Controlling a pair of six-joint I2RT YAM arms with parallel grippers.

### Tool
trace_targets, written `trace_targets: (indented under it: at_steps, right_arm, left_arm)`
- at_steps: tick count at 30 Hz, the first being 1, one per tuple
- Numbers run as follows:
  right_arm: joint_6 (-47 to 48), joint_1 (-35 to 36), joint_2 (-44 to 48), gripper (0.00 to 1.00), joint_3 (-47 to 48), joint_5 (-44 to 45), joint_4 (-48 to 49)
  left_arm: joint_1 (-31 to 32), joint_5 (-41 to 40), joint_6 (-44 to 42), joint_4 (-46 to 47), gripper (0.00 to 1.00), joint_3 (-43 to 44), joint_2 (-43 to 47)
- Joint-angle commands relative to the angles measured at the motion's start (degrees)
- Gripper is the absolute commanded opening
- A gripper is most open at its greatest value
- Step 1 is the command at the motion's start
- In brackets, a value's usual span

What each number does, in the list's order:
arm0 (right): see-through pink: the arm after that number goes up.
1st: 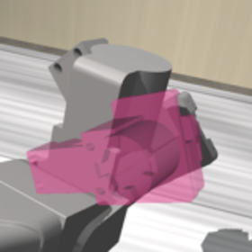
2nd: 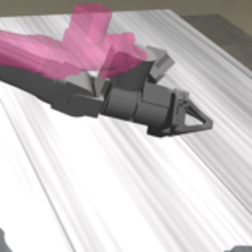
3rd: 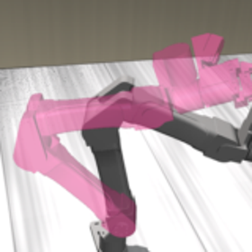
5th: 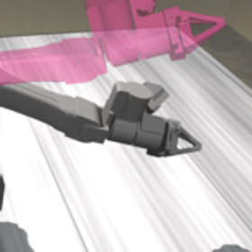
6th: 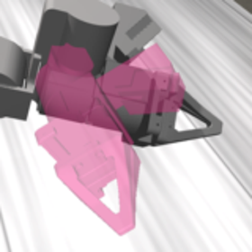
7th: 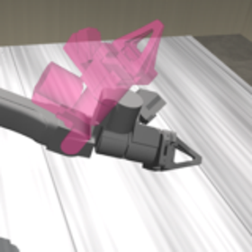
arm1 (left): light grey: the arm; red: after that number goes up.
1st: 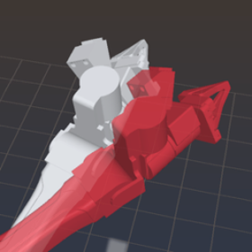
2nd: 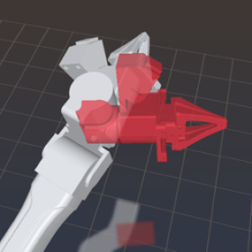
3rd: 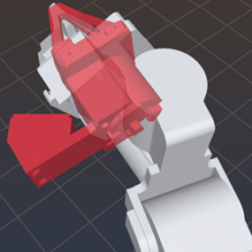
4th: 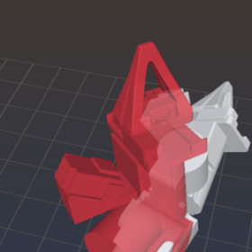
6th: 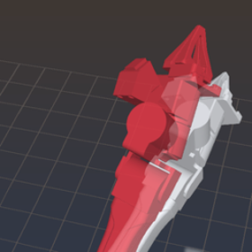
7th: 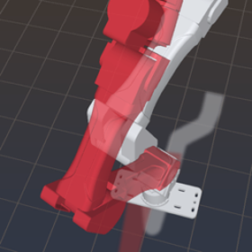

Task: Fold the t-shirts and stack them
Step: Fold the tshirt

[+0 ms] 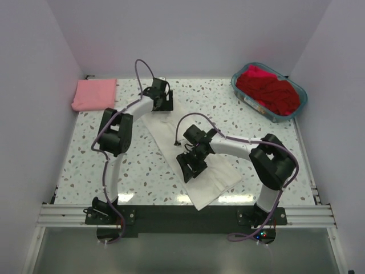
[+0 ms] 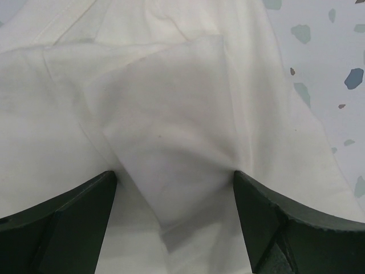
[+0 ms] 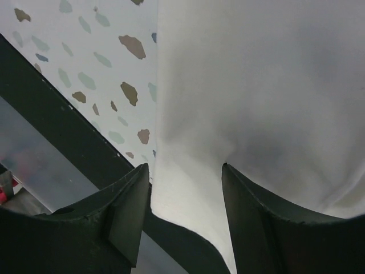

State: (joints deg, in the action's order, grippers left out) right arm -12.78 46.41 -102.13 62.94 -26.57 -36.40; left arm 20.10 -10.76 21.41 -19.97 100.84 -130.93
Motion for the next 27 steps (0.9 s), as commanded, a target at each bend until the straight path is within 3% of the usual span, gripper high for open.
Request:
trace_targets:
  at_steps: [1,7,12,18,27]
  right_arm:
    - [1.08,-1.14,1.76,0.58,6.31,-0.77,-1.82]
    - [5.74,-7.19,0.53,0.58,17.91,-1.37,-4.21]
    - [1.01,-13.27,-0.96,0.51,20.64,-5.95,8.25]
    - [-7.52,-15.48,-11.5,0.36,28.98,-7.45,24.69]
    - [-16.57,-16.18,-34.26,0.37,46.04,-8.85,43.07]
  left_arm:
    - [-0.15,0.49,-2.25,-0.95,0.89,1.12,2.34]
    - [-2.78,-5.31,1.43,-3.85,0.89,-1.78,14.46]
    - [-5.33,-6.64,7.32,-7.02,0.82,-9.31,24.83]
    - [-4.89,-1.11,9.44,-5.17,0.74,-24.95,38.28]
    - [-4.37,3.73,9.7,-4.82,0.75,-43.16,54.99]
